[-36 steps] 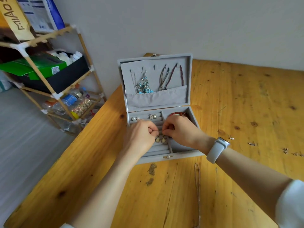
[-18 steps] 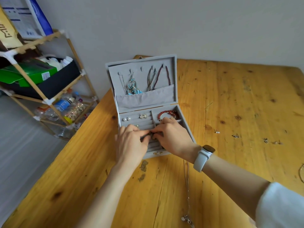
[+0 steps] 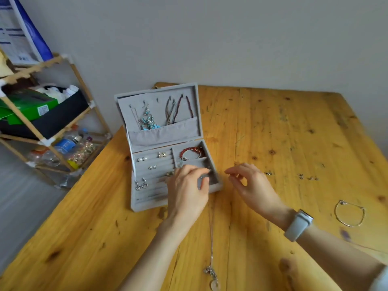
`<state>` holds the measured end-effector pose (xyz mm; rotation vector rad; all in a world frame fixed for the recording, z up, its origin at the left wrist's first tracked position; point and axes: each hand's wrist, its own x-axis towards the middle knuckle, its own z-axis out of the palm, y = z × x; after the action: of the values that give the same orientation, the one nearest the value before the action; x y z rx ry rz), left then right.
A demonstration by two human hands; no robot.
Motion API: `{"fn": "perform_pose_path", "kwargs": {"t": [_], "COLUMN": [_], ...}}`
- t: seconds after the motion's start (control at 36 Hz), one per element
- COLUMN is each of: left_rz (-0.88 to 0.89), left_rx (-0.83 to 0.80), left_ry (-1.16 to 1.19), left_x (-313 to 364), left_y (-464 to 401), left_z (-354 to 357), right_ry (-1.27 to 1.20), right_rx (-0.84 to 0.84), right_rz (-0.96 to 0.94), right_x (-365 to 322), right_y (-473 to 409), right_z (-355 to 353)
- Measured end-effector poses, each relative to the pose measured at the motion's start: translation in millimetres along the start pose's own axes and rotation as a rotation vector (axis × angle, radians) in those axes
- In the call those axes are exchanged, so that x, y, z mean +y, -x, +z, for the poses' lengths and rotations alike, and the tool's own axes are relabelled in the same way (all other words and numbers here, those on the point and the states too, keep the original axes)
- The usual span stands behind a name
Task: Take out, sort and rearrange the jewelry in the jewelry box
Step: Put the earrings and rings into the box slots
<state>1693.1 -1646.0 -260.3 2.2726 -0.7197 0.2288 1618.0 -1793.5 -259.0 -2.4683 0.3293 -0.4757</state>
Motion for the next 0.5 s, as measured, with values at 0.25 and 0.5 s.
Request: {"fn": "perform_pose_path", "kwargs": {"t": [0.25,0.5], "left_rz": [0.118,0.094], "left_rx": [-0.103,-0.059], "left_ry": [-0.129,-0.222], "left_x": [42,41], "left_y": [-1,-1], "left_z": [50,62], "right_ry": [0.291,0.521], "right_rx": [0.091,0.096], "right_rz": [0.192,0.07], "right_x": [58,58], "right_y": [-10,-19], "right_z": [-16,-7]}}
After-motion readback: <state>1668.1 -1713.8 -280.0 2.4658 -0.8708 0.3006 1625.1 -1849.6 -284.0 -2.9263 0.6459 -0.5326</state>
